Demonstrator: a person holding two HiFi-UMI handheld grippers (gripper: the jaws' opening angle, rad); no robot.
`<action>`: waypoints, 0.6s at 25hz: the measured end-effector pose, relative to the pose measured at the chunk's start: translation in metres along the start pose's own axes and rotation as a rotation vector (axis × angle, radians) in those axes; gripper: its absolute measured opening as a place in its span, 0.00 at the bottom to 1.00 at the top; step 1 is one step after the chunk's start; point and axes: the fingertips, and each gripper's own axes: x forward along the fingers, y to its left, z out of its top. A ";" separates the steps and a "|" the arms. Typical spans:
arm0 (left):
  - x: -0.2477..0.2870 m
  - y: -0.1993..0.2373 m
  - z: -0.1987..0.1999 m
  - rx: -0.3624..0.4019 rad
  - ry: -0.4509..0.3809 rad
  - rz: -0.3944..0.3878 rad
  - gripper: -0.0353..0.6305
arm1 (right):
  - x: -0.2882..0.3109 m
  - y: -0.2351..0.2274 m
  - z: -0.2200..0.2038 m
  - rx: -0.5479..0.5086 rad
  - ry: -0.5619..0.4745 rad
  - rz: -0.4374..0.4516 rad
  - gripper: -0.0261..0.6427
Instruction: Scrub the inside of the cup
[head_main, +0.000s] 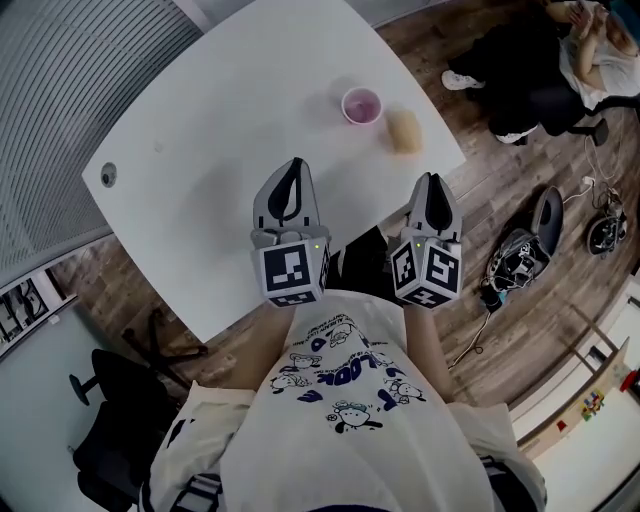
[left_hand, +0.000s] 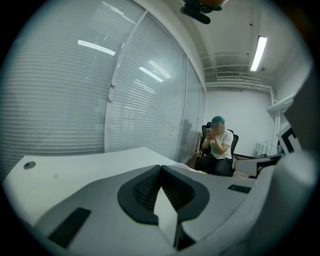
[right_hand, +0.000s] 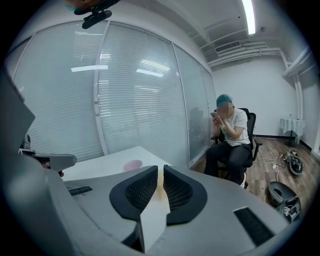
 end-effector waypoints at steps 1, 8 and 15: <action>0.002 -0.001 -0.002 0.000 0.006 0.001 0.10 | 0.003 -0.002 -0.001 0.000 0.007 0.004 0.07; 0.013 0.002 -0.008 -0.001 0.041 0.020 0.10 | 0.021 -0.005 -0.009 -0.018 0.057 0.028 0.14; 0.026 -0.002 -0.017 0.002 0.081 0.026 0.10 | 0.040 -0.006 -0.026 -0.088 0.143 0.081 0.27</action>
